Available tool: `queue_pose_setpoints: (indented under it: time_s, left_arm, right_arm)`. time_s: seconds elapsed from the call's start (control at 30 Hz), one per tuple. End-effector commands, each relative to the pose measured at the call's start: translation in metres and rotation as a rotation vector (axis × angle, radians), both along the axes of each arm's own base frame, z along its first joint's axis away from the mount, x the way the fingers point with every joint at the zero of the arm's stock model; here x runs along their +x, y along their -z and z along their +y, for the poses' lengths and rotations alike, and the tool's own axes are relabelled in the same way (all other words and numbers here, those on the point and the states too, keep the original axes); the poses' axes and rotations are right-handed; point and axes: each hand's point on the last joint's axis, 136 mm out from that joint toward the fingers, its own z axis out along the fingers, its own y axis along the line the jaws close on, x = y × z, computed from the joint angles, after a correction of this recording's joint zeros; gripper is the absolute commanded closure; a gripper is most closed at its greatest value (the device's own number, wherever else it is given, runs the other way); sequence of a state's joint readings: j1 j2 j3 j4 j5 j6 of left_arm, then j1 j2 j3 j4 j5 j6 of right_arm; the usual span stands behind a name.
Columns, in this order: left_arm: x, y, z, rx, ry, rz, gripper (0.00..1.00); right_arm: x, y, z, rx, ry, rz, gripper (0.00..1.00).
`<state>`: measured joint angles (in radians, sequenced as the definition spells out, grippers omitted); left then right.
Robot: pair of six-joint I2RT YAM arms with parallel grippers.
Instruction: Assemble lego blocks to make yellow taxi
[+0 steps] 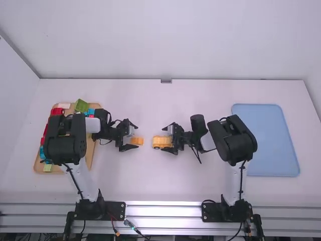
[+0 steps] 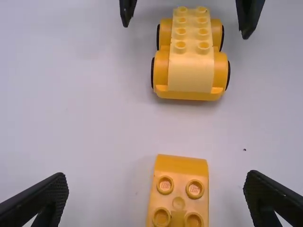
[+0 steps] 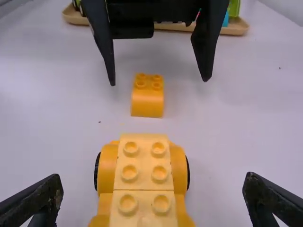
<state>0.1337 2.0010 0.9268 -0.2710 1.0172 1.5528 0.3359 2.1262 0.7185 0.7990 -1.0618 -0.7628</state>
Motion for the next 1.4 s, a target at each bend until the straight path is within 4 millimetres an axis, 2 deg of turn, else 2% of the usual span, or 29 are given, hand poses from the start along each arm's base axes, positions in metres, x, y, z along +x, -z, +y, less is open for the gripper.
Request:
queue_pose_setpoints:
  time_s: [0.0, 0.3, 0.5, 0.6, 0.8, 1.0, 1.3, 1.37]
  left_arm:
    - [0.002, -0.001, -0.001, -0.017, -0.005, 0.015, 0.01]
    - [0.001, 0.001, -0.003, -0.014, 0.000, 0.004, 0.01]
    - [0.000, 0.016, -0.010, 0.001, 0.022, 0.025, 0.00]
    - [-0.001, 0.020, -0.011, -0.001, 0.029, 0.040, 0.04]
    - [-0.004, 0.021, -0.001, 0.021, 0.039, 0.028, 0.30]
    - [-0.003, 0.022, 0.008, 0.024, 0.013, 0.035, 0.35]
    - [-0.006, 0.012, 0.000, -0.039, 0.052, -0.011, 0.32]
    - [-0.007, 0.013, -0.003, -0.036, 0.061, -0.008, 0.37]
  right_arm:
    - [-0.001, 0.014, -0.006, -0.038, 0.080, 0.081, 0.01]
    - [-0.001, 0.026, -0.006, -0.042, 0.076, 0.104, 0.01]
    - [-0.004, 0.023, -0.002, -0.027, 0.064, 0.110, 0.01]
    - [-0.005, 0.022, -0.001, -0.018, 0.054, 0.116, 0.01]
    - [-0.005, 0.022, -0.001, -0.019, 0.064, 0.129, 0.01]
    - [-0.005, 0.022, -0.001, -0.019, 0.063, 0.130, 0.01]
    - [-0.005, 0.022, -0.001, -0.020, 0.064, 0.132, 0.01]
    - [-0.005, 0.022, -0.001, -0.020, 0.063, 0.133, 0.01]
